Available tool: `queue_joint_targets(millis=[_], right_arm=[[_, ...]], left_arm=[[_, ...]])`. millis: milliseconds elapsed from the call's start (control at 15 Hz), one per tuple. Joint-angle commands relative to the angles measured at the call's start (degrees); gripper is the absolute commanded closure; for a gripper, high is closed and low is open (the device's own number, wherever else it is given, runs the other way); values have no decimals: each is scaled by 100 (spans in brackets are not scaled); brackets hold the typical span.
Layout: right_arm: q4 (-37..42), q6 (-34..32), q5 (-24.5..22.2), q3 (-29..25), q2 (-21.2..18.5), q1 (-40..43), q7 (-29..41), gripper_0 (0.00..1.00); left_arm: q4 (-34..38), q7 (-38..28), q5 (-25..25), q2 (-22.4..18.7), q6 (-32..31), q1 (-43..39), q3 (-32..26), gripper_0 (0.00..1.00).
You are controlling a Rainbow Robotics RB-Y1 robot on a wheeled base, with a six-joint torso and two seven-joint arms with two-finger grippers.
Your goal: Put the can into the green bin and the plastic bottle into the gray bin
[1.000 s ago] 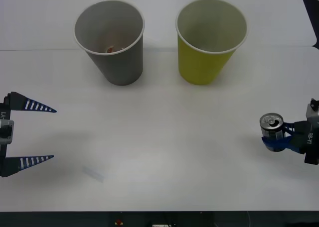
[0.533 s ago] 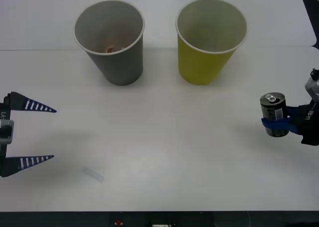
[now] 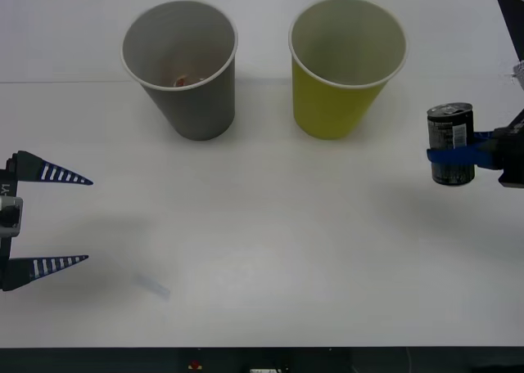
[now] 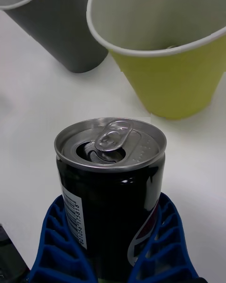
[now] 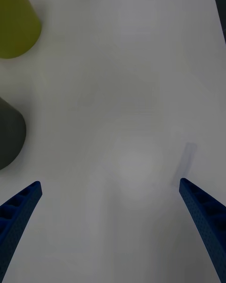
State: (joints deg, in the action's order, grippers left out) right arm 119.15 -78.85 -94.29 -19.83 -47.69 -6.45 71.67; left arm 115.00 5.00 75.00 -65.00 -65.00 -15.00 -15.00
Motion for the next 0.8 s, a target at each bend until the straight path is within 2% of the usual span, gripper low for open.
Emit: queue_joint_targets(millis=[67,267,400,533,800], right_arm=[[-15,-7,-107,234,-249,-498,365,100],[-375,-42,-133,665,-469,-1262,365,100],[-709,-324,-160,902,-539,-1878,365,100],[-1149,-596,-204,1280,-662,-2607,365,100],[-2282,-640,-441,2309,-662,-4013,365,100]], left_arm=[[0,0,0,0,0,0,0,0],[0,0,0,0,0,0,0,0],[0,0,0,0,0,0,0,0],[0,0,0,0,0,0,0,0],[0,0,0,0,0,0,0,0]])
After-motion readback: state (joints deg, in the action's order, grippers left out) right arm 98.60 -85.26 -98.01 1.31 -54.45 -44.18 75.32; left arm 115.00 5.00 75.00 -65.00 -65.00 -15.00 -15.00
